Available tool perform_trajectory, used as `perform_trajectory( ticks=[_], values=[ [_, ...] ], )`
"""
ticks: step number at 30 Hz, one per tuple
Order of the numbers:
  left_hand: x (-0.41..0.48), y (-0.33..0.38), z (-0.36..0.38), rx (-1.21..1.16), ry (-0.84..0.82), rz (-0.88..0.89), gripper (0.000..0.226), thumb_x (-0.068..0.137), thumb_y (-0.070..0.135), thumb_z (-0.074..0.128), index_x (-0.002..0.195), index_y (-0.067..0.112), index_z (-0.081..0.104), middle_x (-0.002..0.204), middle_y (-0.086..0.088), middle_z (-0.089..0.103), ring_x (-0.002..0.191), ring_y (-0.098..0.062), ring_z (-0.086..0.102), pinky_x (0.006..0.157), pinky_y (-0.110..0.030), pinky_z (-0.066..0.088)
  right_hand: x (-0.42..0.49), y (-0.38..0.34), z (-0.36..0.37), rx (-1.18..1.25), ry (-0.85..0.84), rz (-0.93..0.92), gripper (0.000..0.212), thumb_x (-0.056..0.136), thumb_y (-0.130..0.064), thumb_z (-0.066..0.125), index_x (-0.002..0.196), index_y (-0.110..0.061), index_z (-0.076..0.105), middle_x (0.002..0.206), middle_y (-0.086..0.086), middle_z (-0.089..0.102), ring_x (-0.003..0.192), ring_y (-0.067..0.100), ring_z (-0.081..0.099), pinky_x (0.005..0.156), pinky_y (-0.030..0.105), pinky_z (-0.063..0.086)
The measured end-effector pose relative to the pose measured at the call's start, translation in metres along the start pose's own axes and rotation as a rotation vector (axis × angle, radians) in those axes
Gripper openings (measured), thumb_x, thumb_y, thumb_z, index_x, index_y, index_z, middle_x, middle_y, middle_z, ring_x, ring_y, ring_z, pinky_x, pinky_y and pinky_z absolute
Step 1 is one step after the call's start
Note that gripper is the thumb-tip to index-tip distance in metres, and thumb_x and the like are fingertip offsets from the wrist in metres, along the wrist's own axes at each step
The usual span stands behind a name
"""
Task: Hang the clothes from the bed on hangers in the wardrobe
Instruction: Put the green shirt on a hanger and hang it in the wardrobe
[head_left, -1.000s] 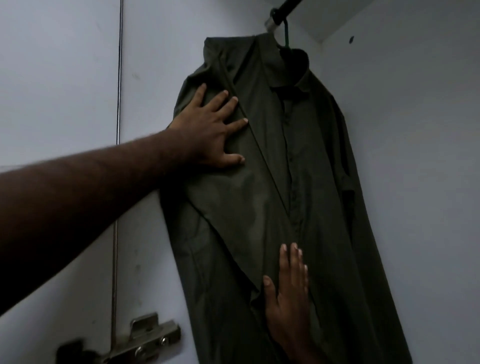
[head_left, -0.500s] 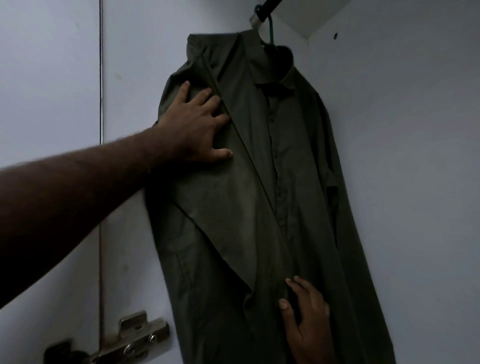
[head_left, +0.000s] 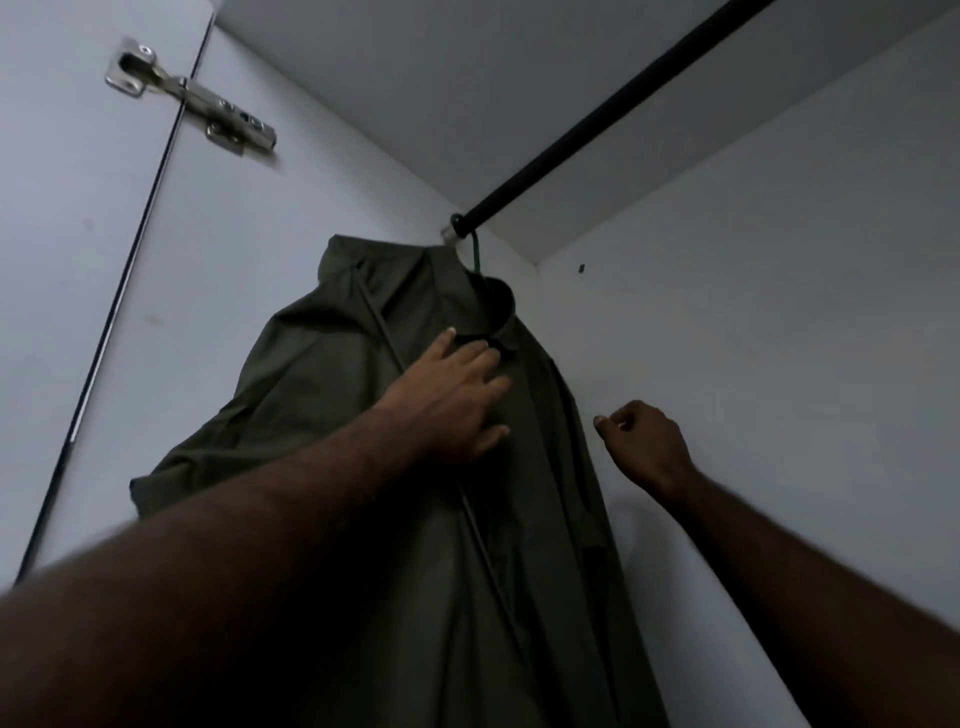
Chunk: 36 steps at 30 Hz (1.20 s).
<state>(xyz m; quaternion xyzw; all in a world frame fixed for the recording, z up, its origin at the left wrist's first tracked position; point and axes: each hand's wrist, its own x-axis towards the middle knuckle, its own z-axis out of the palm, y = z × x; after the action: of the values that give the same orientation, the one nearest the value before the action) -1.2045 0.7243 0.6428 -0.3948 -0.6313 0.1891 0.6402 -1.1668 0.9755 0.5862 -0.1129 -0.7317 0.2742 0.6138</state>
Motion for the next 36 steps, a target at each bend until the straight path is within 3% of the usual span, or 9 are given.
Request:
perform_trajectory(
  ticks=[6,10,12,18,21,24,28,33,36],
  values=[
    [0.024,0.016,0.007,-0.042,-0.079,0.042,0.061,0.095,0.056,0.039,0.145,0.022,0.037,0.156,-0.011,0.026,0.148,-0.024,0.016,0.120,-0.048,0.006,0.024,0.000,0.023,-0.198,-0.157,0.100,0.056,0.088,-0.051,0.064,0.120,-0.006,0.057,0.122,0.014,0.060,0.111,0.031,0.057,0.083,0.030,0.043],
    [0.038,0.034,0.016,-0.044,-0.140,0.151,0.061,0.097,0.052,0.041,0.149,0.020,0.032,0.159,-0.011,0.022,0.149,-0.024,0.012,0.120,-0.047,0.005,0.028,0.019,0.027,-0.307,-0.087,0.142,0.011,0.088,-0.018,0.055,0.094,-0.009,0.058,0.114,0.014,0.063,0.099,0.030,0.060,0.082,0.029,0.046],
    [0.045,0.044,0.021,-0.043,-0.163,0.205,0.061,0.098,0.051,0.040,0.150,0.021,0.030,0.160,-0.009,0.020,0.149,-0.023,0.010,0.120,-0.046,0.005,0.032,0.030,0.017,-0.262,-0.025,0.168,0.010,0.090,-0.014,0.053,0.088,-0.005,0.057,0.106,0.015,0.064,0.087,0.028,0.057,0.075,0.026,0.043],
    [0.055,0.068,0.035,-0.106,-0.154,0.195,0.054,0.098,0.044,0.042,0.146,0.019,0.039,0.156,-0.008,0.029,0.148,-0.022,0.016,0.120,-0.046,0.008,0.027,0.036,0.026,-0.244,-0.166,0.079,0.052,0.088,-0.060,0.057,0.061,-0.020,0.039,0.068,0.003,0.049,0.068,0.021,0.051,0.061,0.026,0.037],
    [0.051,0.071,0.041,-0.117,-0.198,0.193,0.054,0.099,0.043,0.042,0.146,0.018,0.038,0.157,-0.008,0.026,0.148,-0.022,0.014,0.120,-0.046,0.008,0.019,0.042,0.043,-0.290,-0.193,0.064,0.036,0.090,-0.047,0.061,0.076,-0.015,0.053,0.087,0.006,0.062,0.080,0.022,0.060,0.063,0.025,0.039],
    [0.044,0.073,0.049,-0.101,-0.246,0.201,0.057,0.098,0.047,0.041,0.148,0.019,0.036,0.158,-0.010,0.024,0.149,-0.023,0.014,0.121,-0.047,0.008,0.017,0.054,0.048,-0.304,-0.116,0.084,0.026,0.092,-0.025,0.056,0.069,-0.014,0.049,0.103,0.015,0.066,0.097,0.030,0.064,0.071,0.026,0.040],
    [0.038,0.080,0.065,-0.104,-0.284,0.217,0.059,0.096,0.054,0.042,0.146,0.024,0.040,0.155,-0.010,0.030,0.146,-0.025,0.020,0.120,-0.050,0.010,0.027,0.062,0.023,-0.147,0.075,0.160,0.024,0.094,-0.019,0.051,0.102,0.001,0.064,0.116,0.022,0.065,0.110,0.037,0.061,0.091,0.035,0.047],
    [0.040,0.085,0.080,-0.040,-0.531,0.157,0.062,0.092,0.060,0.045,0.132,0.013,0.055,0.136,-0.009,0.053,0.134,-0.026,0.041,0.117,-0.055,0.006,0.036,0.064,-0.047,-0.067,0.216,0.068,0.018,0.095,-0.012,0.051,0.100,-0.007,0.067,0.113,0.017,0.067,0.109,0.034,0.061,0.089,0.031,0.044],
    [0.048,0.086,0.071,-0.188,-0.496,0.062,0.053,0.095,0.053,0.046,0.125,0.012,0.058,0.129,-0.013,0.058,0.124,-0.029,0.051,0.116,-0.048,0.022,0.032,0.051,-0.078,0.037,0.165,-0.010,0.023,0.094,-0.032,0.062,0.090,-0.009,0.065,0.098,0.009,0.068,0.097,0.028,0.063,0.078,0.029,0.044]
  ],
)
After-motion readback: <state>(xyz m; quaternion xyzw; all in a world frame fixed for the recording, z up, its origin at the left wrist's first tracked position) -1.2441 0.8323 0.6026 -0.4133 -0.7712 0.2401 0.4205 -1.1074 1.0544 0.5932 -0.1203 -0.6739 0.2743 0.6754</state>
